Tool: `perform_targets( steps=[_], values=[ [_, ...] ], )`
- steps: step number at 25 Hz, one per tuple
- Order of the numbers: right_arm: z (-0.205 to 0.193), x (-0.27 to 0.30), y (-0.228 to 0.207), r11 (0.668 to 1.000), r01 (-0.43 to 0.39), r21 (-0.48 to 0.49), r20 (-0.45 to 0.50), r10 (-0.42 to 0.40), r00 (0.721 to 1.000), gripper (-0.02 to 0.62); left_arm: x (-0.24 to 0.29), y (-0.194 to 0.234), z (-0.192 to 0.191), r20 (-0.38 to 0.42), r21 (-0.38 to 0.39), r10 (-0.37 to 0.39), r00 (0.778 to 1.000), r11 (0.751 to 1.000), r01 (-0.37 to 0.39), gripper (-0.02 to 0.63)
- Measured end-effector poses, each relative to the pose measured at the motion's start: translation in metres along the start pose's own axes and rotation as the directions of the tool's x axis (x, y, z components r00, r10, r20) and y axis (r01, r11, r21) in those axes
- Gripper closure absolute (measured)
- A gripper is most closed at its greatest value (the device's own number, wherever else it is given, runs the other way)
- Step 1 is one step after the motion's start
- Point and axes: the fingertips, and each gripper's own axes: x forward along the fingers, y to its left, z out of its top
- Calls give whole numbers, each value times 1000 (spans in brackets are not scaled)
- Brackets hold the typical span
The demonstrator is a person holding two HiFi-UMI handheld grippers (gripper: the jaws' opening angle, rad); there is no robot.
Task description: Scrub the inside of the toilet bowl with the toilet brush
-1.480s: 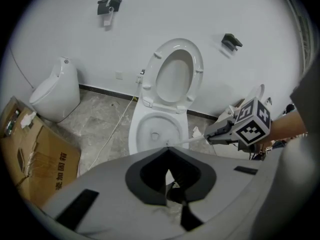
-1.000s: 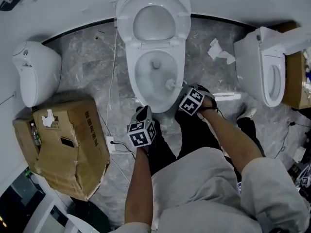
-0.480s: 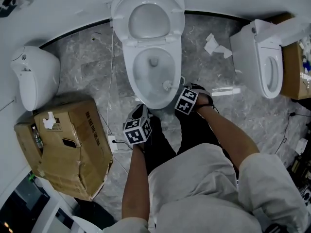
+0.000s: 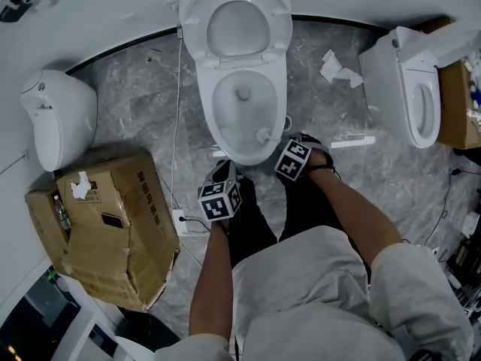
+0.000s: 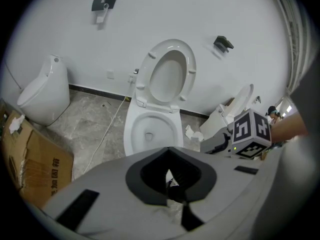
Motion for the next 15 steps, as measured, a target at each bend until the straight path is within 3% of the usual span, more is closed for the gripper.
perform_targets(
  steps=[15],
  values=[
    [2, -5, 43, 999, 33, 28, -9, -32, 999, 416, -8, -1, 10, -8, 129, -86, 996, 988, 86, 583]
  ],
)
